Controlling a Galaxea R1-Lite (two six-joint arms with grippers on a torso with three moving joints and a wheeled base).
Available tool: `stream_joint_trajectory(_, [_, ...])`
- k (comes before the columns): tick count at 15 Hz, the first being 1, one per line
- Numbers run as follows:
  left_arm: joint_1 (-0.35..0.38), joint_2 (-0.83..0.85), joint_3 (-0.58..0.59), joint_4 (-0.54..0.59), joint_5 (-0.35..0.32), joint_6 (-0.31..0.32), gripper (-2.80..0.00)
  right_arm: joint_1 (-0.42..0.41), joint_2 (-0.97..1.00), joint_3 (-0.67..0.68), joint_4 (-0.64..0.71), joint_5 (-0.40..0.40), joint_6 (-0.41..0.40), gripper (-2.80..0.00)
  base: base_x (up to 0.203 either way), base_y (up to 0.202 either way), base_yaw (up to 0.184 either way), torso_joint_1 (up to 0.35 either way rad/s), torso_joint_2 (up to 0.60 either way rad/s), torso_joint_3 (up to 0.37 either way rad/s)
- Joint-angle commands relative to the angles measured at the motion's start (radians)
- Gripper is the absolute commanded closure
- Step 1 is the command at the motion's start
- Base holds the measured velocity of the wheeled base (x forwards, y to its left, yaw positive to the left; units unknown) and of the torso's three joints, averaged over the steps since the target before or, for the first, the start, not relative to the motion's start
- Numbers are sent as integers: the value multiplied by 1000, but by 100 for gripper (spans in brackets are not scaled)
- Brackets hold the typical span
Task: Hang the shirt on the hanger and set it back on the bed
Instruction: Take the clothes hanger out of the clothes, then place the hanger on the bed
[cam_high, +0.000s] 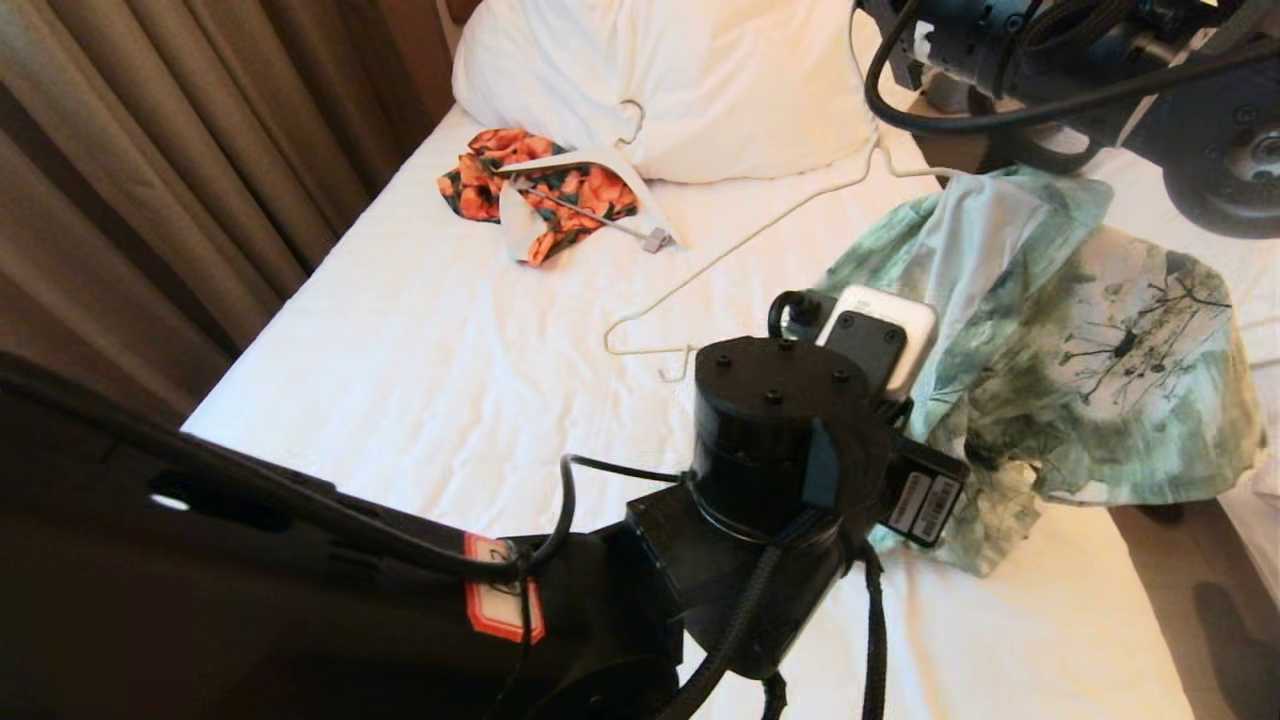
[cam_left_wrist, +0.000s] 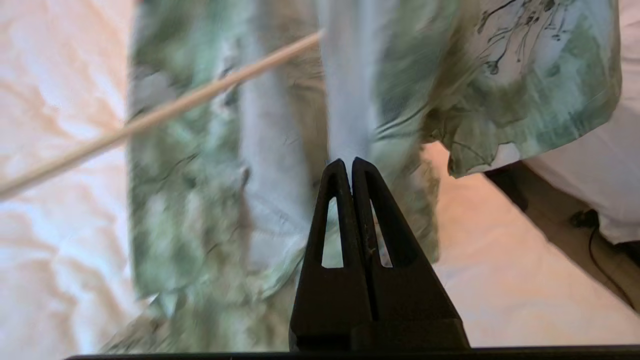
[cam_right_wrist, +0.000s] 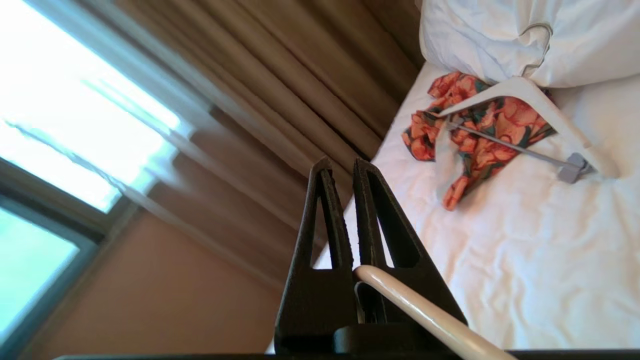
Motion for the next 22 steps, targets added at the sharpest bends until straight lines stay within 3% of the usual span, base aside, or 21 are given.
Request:
stream_joint_trajectory(1, [18, -63, 57, -5, 2, -1, 0, -17, 9, 0, -18, 2, 64, 0, 0, 0, 0, 0, 0, 0])
stream_joint_trajectory(2, [29, -88, 85, -14, 1, -2, 0, -23, 14, 0, -50, 3, 124, 0, 0, 0, 0, 0, 0, 0])
stream_joint_trajectory(4, [48, -102, 131, -77, 2, 5, 0, -26, 20, -1, -92, 3, 154, 0, 0, 0, 0, 0, 0, 0])
stream_joint_trajectory(7, [66, -128, 210, -111, 1, 4, 0, -25, 22, -1, -155, -2, 261, 0, 0, 0, 0, 0, 0, 0])
stream_joint_trajectory(17, [133, -188, 454, -250, -1, 0, 0, -23, 22, 8, -276, -23, 266, 0, 0, 0, 0, 0, 0, 0])
stream_joint_trajectory(19, [160, -193, 522, -322, 0, 3, 0, -22, 14, 11, -276, -22, 264, 0, 0, 0, 0, 0, 0, 0])
stream_joint_trajectory(22, [214, -260, 601, -339, 1, 2, 0, -24, -7, 40, -275, -22, 264, 0, 0, 0, 0, 0, 0, 0])
